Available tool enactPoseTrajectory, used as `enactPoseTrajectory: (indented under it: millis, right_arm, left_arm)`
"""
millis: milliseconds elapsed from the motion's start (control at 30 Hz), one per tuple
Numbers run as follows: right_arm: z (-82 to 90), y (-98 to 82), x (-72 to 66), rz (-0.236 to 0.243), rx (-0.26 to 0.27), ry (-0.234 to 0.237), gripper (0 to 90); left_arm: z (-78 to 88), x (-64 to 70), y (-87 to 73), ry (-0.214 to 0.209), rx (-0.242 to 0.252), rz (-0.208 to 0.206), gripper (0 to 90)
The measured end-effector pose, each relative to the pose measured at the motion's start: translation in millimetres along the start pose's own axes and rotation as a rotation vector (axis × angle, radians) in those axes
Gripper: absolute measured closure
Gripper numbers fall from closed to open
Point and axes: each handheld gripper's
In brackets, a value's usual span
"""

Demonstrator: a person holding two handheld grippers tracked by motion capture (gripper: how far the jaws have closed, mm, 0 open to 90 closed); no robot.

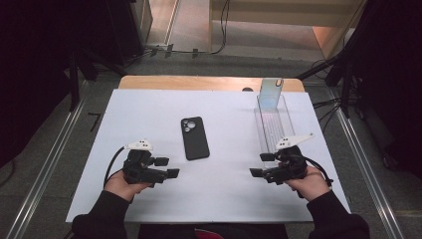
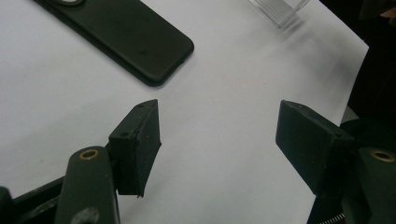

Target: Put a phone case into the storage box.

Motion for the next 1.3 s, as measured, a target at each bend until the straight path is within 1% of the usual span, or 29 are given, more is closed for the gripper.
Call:
enactPoseTrajectory:
  millis: [100, 200, 333, 400, 500, 667, 767, 833, 933, 1100, 1133, 1167, 1200, 1267, 1300]
  right_arm:
    - [-3.5, -7.9, -2.1, 0.006, -0.008, 0.021, 24.1]
    - [-7.3, -16.1, -3.1, 0.023, -0.030, 0.036, 24.1]
    - [-12.5, -24.1, -2.5, 0.032, -0.053, 0.046, 24.0]
    - [-15.2, -26.3, -1.6, 0.045, -0.065, 0.042, 23.9]
    - [-17.6, -28.1, 0.0, 0.041, -0.086, 0.045, 23.8]
    - [-17.9, -29.2, 1.2, 0.032, -0.089, 0.049, 23.0]
    - [-17.2, -28.8, 0.2, 0.032, -0.075, 0.044, 22.5]
    - [-17.7, -28.5, -0.2, 0.043, -0.058, 0.048, 22.1]
    - [-18.2, -27.4, -1.0, 0.032, -0.059, 0.050, 21.6]
    - [-19.8, -22.3, -1.2, 0.013, -0.042, 0.058, 21.7]
    - [-20.5, -20.9, -1.1, 0.003, -0.053, 0.061, 21.6]
    - [-21.4, -19.5, -0.9, -0.014, -0.079, 0.067, 21.6]
    - [-22.7, -18.4, -0.7, -0.023, -0.086, 0.069, 21.6]
    - [-23.6, -15.1, -1.7, -0.034, -0.083, 0.074, 21.7]
    - [-23.5, -12.9, -3.1, -0.036, -0.072, 0.073, 21.6]
  left_arm:
    - [1.1, 0.4, -2.3, -0.003, 0.000, 0.005, 30.9]
    - [2.0, 0.0, -3.7, -0.007, -0.005, 0.007, 30.9]
    - [1.6, 0.5, -4.4, -0.007, -0.009, 0.005, 30.9]
    - [1.2, 0.7, -4.6, -0.007, -0.012, 0.001, 30.9]
    - [0.1, -0.3, -4.5, -0.008, -0.013, 0.003, 30.9]
    - [-0.1, -1.9, -3.5, -0.009, -0.014, 0.005, 30.9]
    - [0.0, -2.3, -3.4, -0.011, -0.015, 0.005, 30.9]
    - [0.3, -2.9, -3.7, -0.011, -0.014, 0.006, 30.9]
    - [1.3, -3.4, -4.0, -0.006, -0.008, 0.010, 30.9]
    - [2.3, -4.1, -4.2, 0.000, 0.002, 0.016, 30.9]
    - [2.6, -4.2, -4.1, 0.002, 0.003, 0.015, 30.9]
    - [2.8, -4.3, -4.0, 0.003, 0.004, 0.015, 30.8]
    - [2.8, -4.4, -4.0, 0.003, 0.005, 0.015, 30.9]
    - [2.9, -4.4, -4.6, 0.004, 0.005, 0.017, 30.9]
    - [3.2, -4.1, -5.0, 0.008, 0.004, 0.018, 30.9]
Point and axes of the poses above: each handheld gripper's, and its own axes: z roughly backward along the jaws, y roughly out of its top, x roughly to its right, and after that the axes turned 12 degrees about -y, right-handed
